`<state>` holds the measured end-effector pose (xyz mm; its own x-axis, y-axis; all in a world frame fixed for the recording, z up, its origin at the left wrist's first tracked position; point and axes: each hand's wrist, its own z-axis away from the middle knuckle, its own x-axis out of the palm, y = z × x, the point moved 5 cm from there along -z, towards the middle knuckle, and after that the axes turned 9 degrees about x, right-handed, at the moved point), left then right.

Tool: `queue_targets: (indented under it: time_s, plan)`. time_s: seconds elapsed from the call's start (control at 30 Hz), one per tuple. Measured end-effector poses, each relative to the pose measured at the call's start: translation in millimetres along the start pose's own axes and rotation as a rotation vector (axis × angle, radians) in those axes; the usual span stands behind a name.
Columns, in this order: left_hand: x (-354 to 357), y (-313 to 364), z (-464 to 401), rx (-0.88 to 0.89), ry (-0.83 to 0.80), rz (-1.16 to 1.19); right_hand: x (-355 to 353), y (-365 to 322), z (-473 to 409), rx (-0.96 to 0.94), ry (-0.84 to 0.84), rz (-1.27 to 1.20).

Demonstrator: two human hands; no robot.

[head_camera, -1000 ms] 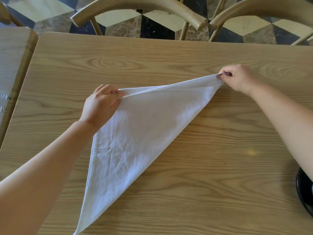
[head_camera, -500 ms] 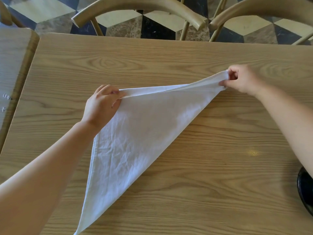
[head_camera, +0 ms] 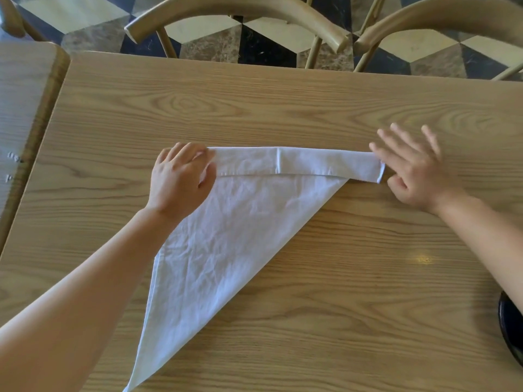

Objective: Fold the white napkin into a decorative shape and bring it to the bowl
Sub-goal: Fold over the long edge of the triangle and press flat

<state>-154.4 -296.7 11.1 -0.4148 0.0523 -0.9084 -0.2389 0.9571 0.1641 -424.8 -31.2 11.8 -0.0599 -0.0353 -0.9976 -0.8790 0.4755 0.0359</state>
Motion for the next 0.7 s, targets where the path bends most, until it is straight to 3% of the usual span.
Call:
queue_targets:
  time_s: [0.07, 0.13, 0.27, 0.37, 0.5, 0.7]
  plan:
    - [4.3, 11.1, -18.4, 0.004, 0.001, -0.002, -20.9, -20.1, -17.5, 0.067, 0.150, -0.097]
    - [19.4, 31.0, -41.4, -0.015, -0.147, 0.052, -30.9, -55.2, -42.1, 0.074, 0.234, -0.170]
    - [59.6, 77.4, -62.9, 0.009, -0.343, 0.026, 6.6, -122.0, -72.4, 0.058, -0.006, -0.184]
    - [79.5, 77.5, -49.7, 0.017, -0.459, -0.005, 41.6, -122.0, -65.6, 0.103, -0.176, -0.122]
    - [73.9, 45.3, -36.6, 0.048, -0.463, -0.016, 49.5, -86.5, -58.4, 0.157, -0.215, -0.112]
    - [44.7, -12.4, 0.7, -0.248, -0.405, -0.033, 47.2, -51.2, -41.7, 0.291, -0.191, -0.140]
